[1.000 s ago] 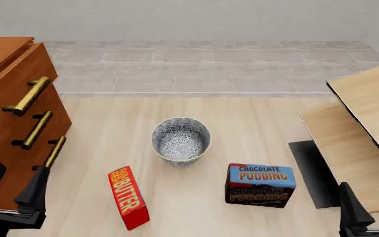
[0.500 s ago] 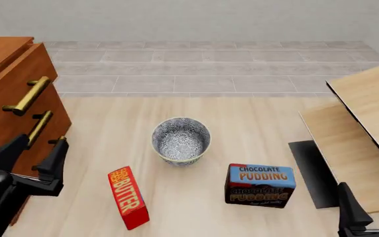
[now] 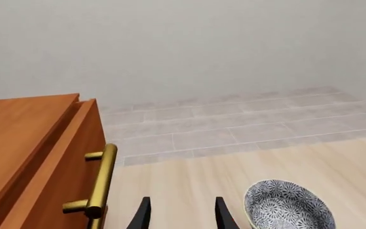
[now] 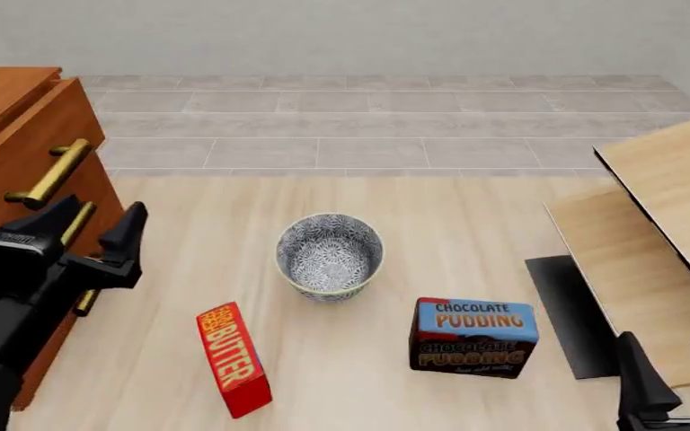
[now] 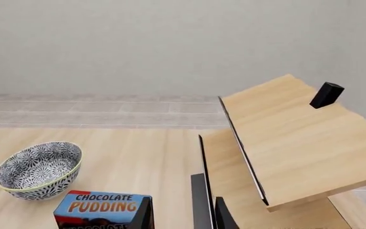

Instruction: Close the top drawer of the cabinet and put the bowl on top of it.

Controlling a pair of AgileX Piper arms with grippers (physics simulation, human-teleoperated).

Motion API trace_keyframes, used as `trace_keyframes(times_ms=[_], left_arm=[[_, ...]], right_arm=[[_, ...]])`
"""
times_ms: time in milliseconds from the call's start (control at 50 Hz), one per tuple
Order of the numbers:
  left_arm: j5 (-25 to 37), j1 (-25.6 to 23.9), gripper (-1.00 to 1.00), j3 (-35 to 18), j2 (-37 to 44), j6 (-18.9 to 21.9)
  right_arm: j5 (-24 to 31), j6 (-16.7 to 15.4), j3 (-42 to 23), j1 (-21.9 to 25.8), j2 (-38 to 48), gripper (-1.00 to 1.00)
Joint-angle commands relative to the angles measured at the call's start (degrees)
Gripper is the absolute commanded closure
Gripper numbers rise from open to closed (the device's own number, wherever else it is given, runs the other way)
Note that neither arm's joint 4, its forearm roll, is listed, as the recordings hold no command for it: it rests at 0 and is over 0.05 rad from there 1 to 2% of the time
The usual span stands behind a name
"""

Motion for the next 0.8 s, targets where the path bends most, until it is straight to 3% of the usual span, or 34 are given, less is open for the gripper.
trace_keyframes(times_ms=[20, 420, 800], left_arm=[[-3.56, 1.2, -1.0, -3.33, 8.45, -0.98], [-7.03, 4.65, -1.0, -8.14, 18.95, -2.75], [-8.41, 11.0, -1.0, -8.23, 20.81, -1.94]], right_arm=[[0.09, 0.19, 0.0, -0.2, -0.19, -1.0], [0.3, 0.51, -0.07, -0.38, -0.19, -1.0], [0.45, 1.02, -0.06, -0.74, -0.34, -1.0]])
